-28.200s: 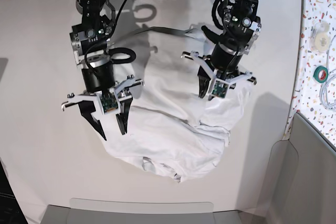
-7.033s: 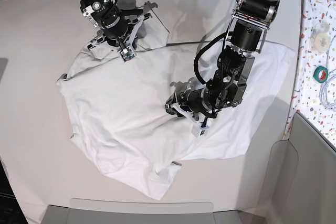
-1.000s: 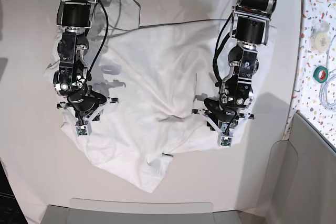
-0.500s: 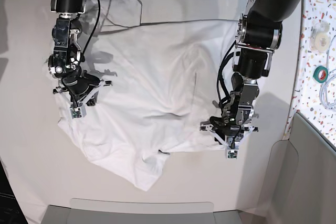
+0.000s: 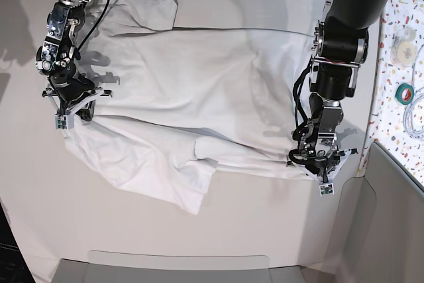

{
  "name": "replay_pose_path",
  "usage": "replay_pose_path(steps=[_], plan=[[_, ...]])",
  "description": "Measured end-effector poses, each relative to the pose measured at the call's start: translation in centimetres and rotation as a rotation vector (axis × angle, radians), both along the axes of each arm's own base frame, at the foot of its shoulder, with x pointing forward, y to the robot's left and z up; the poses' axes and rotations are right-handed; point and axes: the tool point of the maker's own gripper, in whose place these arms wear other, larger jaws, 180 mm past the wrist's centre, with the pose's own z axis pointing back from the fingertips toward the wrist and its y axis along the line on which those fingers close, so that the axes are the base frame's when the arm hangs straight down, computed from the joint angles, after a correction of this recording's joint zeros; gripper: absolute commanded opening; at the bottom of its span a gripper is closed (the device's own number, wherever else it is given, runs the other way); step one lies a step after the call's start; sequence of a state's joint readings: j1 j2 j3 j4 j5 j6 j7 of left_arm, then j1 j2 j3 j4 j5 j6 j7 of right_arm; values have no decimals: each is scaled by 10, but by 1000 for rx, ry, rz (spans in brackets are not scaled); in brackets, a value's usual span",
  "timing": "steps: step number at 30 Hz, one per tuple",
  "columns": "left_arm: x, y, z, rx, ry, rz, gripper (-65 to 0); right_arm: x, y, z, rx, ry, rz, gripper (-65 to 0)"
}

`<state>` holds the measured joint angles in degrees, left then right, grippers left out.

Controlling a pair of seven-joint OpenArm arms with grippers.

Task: Layout the t-shirt on the table in an organized manner, then fold the t-shirt properly
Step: 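Pull the shirt with both grippers, drawing the fabric apart to spread it, then hold the shirt corner with the left gripper and drag the hem with the right gripper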

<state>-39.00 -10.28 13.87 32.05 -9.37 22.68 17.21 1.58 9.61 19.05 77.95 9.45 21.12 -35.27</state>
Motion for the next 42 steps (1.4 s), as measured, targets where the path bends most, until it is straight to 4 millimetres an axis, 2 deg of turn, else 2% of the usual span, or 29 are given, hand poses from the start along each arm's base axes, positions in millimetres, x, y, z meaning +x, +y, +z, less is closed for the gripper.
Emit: replay_pose_path(steps=[3,6,9,11,15,17,19,20,23,25,27,29,33,35,37,39,42], plan=[[5,-4,7,16,-60,-17,-522,1,3,1,3,-3,-5,-650],[11,-21,26,-3,-124,-35,-447,-4,8,9,-43,33,-24,-650],[12,-42,51,-45,-184,-72,-369,-15,13,21,-80,57,-29,-650],[5,-59,62,-83,-205,-98,-360,-11,18,42,-99,11,-31,-650],[-8,-90,90,-171,-226,-149,-360,35,37,119,-80,-235,-20,-650],[-12,-102,117,-195,-264,-183,-362,53,44,139,-73,-284,-9,-650],[-22,-121,131,-198,-224,-296,-399,75,59,140,-64,-275,36,-650],[-30,-134,128,-194,-153,-379,-434,86,69,139,-58,-263,66,-650],[-71,-162,96,-180,147,-580,-547,128,106,137,-33,-234,172,-650],[-83,-167,97,-153,188,-635,-565,153,129,126,-12,-178,234,-650],[-86,-156,110,-151,152,-614,-564,169,142,107,10,-95,266,-650],[-98,-135,107,-146,174,-554,-564,179,143,87,15,-6,272,-650],[-134,-82,70,-167,284,-426,-565,190,143,69,47,28,262,-650],[-153,-48,58,-165,318,-336,-565,189,145,62,56,37,262,-650],[-173,-22,46,-169,347,-260,-565,183,147,53,57,53,266,-650],[-189,-10,34,-179,358,-222,-565,179,147,46,63,50,265,-650],[-210,-13,16,-203,398,-218,-565,175,140,40,51,65,261,-650]])
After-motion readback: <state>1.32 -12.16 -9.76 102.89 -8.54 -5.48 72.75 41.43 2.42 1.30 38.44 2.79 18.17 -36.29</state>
